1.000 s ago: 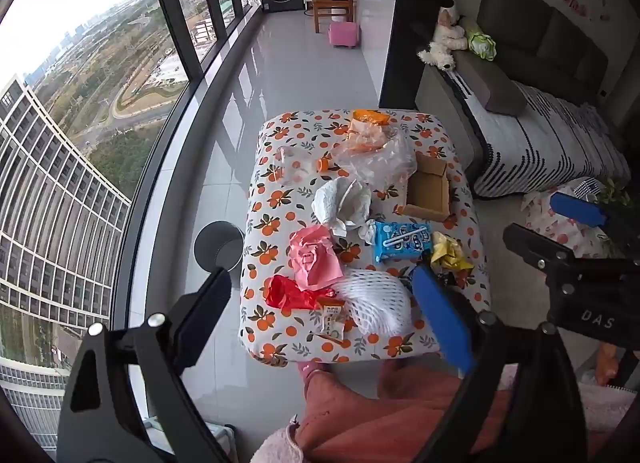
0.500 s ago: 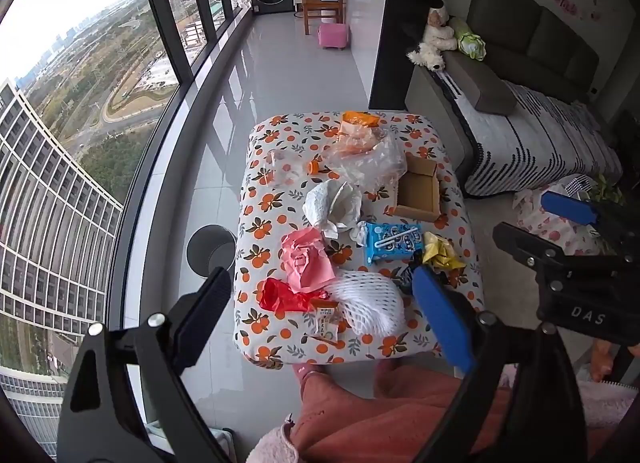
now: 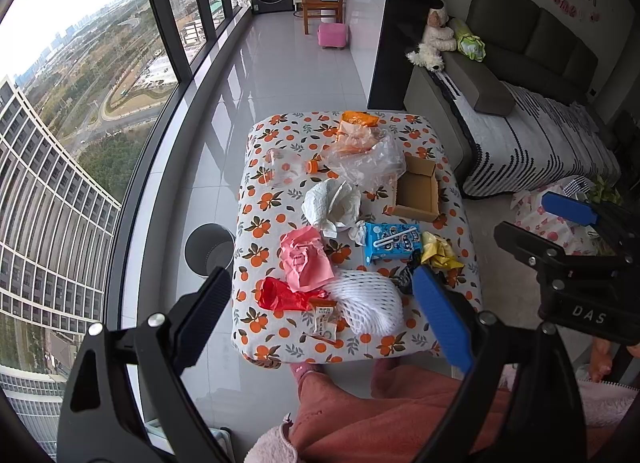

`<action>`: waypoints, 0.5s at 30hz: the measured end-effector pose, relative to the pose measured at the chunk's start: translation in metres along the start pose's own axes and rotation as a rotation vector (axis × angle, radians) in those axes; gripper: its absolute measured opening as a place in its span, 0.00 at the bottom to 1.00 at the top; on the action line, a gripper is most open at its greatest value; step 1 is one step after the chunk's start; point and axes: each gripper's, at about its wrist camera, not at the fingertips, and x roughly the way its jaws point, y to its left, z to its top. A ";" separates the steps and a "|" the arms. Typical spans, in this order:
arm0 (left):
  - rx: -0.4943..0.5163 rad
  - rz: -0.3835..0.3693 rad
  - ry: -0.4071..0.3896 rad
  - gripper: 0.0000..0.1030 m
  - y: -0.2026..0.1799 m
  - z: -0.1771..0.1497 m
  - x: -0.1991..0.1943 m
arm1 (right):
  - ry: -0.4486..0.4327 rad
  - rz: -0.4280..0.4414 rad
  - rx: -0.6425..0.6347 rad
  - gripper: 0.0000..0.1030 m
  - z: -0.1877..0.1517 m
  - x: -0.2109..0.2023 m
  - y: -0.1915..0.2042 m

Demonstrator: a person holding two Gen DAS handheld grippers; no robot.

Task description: Collect trash

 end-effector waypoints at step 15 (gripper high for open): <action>-0.012 0.002 -0.001 0.89 0.000 -0.004 -0.002 | -0.001 0.001 -0.001 0.78 -0.001 -0.001 0.001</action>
